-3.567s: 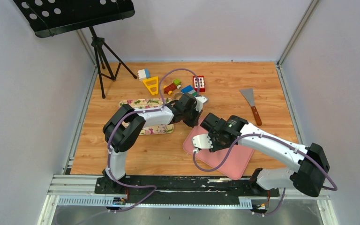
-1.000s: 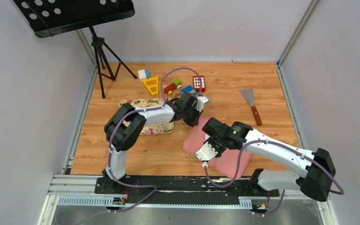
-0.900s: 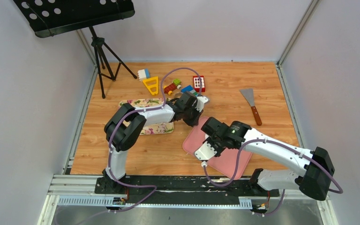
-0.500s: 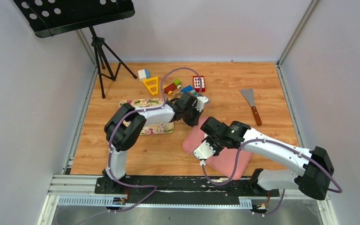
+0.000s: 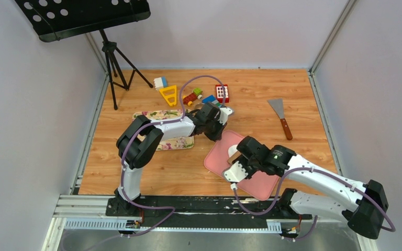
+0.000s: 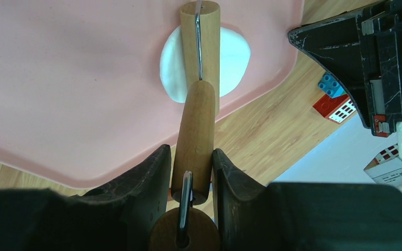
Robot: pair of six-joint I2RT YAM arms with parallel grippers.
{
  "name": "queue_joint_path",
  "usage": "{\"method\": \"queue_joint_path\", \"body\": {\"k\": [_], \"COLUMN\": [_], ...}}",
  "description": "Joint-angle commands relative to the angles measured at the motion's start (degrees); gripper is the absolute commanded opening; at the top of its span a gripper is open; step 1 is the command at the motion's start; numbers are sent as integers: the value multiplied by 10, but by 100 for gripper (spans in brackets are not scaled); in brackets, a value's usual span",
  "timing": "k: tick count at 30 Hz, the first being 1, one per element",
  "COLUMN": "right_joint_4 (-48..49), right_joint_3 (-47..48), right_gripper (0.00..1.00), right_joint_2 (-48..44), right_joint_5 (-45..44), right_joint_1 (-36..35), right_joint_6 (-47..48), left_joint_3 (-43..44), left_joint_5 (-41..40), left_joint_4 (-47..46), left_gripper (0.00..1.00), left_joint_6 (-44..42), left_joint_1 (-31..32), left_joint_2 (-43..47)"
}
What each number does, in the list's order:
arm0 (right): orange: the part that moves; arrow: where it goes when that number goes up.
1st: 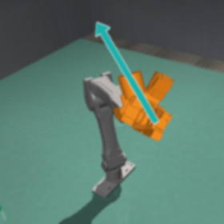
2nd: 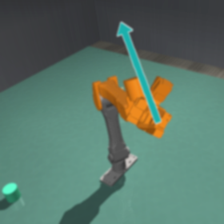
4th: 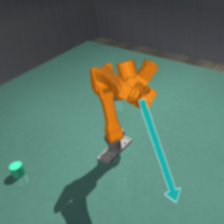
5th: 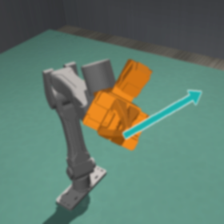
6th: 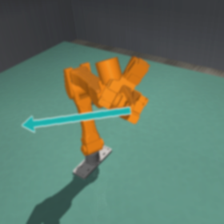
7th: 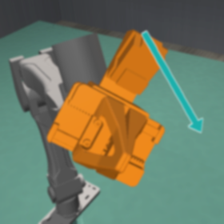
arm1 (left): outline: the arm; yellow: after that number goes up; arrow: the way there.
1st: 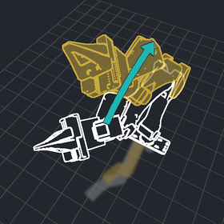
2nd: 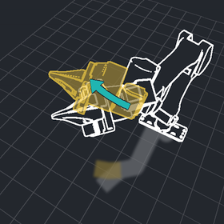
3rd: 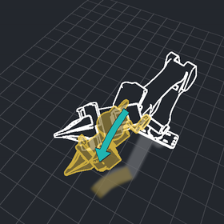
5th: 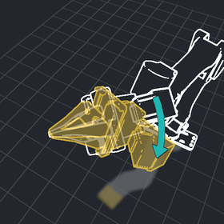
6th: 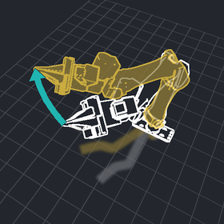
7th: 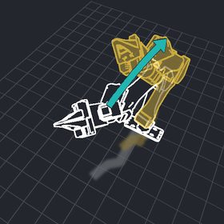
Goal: Roll out the dumpling wrappers from the dough
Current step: Flatten out the dough on the work surface.
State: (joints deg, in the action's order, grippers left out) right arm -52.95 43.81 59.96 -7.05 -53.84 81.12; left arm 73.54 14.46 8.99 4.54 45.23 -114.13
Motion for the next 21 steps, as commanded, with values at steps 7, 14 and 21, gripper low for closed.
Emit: {"method": "queue_joint_path", "body": {"k": [7, 14, 21], "right_joint_4": [-160, -199, -280], "right_joint_3": [-68, -60, 24], "right_gripper": [0, 0, 0], "right_joint_2": [-3, -10, 21], "right_joint_5": [157, 159, 198], "right_joint_1": [8, 8, 8], "right_joint_6": [-40, -55, -30], "left_joint_3": [10, 13, 14], "left_joint_5": [29, 36, 37], "left_joint_4": [30, 34, 34], "left_gripper": [0, 0, 0], "left_joint_6": [-33, -34, -37], "left_joint_1": [13, 9, 5], "left_joint_2": [-22, -26, -30]}}
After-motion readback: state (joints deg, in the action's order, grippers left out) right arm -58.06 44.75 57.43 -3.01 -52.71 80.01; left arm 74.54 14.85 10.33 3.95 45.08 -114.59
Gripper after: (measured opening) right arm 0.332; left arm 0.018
